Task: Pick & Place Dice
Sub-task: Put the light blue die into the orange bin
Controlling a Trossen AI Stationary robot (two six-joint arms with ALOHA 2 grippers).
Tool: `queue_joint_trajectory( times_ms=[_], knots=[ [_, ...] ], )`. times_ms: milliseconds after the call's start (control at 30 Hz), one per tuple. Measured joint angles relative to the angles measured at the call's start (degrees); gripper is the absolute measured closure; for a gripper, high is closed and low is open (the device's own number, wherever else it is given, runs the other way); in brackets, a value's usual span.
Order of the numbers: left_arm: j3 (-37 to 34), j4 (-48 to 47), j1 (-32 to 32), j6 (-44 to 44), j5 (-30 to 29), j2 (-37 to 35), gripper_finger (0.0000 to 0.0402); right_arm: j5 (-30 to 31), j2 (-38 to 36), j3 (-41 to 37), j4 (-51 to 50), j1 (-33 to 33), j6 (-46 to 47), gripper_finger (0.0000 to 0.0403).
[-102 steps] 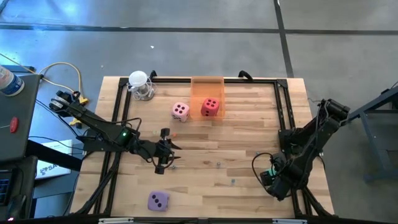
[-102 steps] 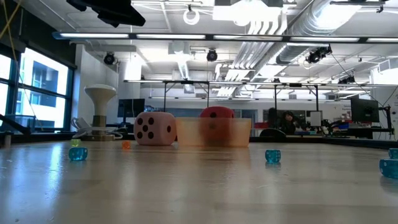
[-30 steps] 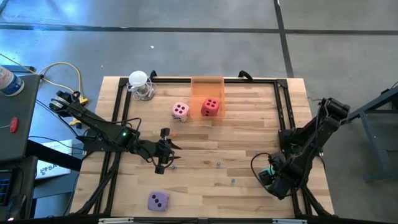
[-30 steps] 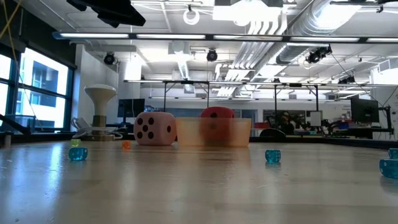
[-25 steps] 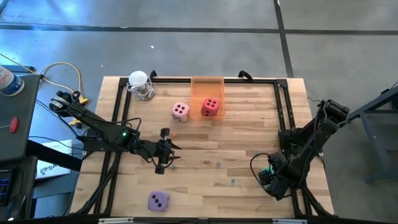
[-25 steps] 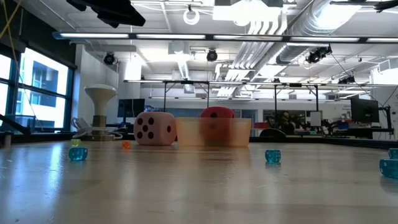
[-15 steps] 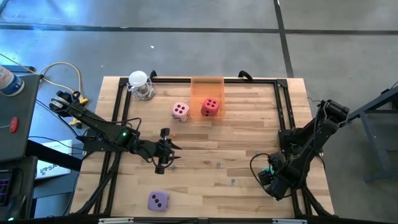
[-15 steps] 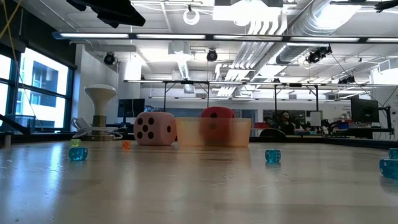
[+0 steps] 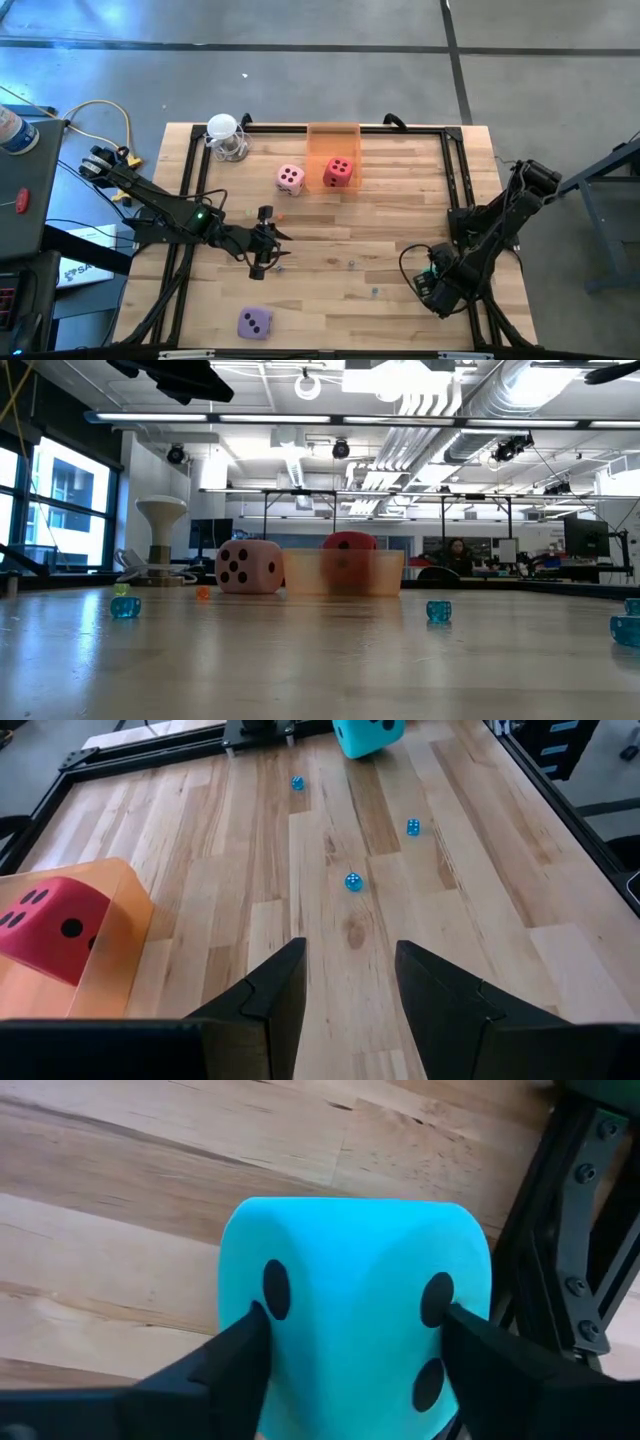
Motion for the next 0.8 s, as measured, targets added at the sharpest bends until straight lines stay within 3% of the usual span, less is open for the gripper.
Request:
queue_joint_trajectory(
  times_ms=[367,600,800],
  knots=[
    [0.0,0.0,0.0,1.0,0.0,0.0,0.0254,4.1,0.1,1.3,-2.3,-0.9,-4.1,0.02],
    [0.0,0.0,-0.6,6.0,-0.7,-1.4,0.0254,21.4,0.2,5.7,-1.8,-5.4,-14.5,0.023],
    [0.0,-0.5,-1.7,6.1,-0.8,-5.2,0.0254,31.3,0.1,9.1,-1.9,-16.7,-33.4,0.0245]
  ],
)
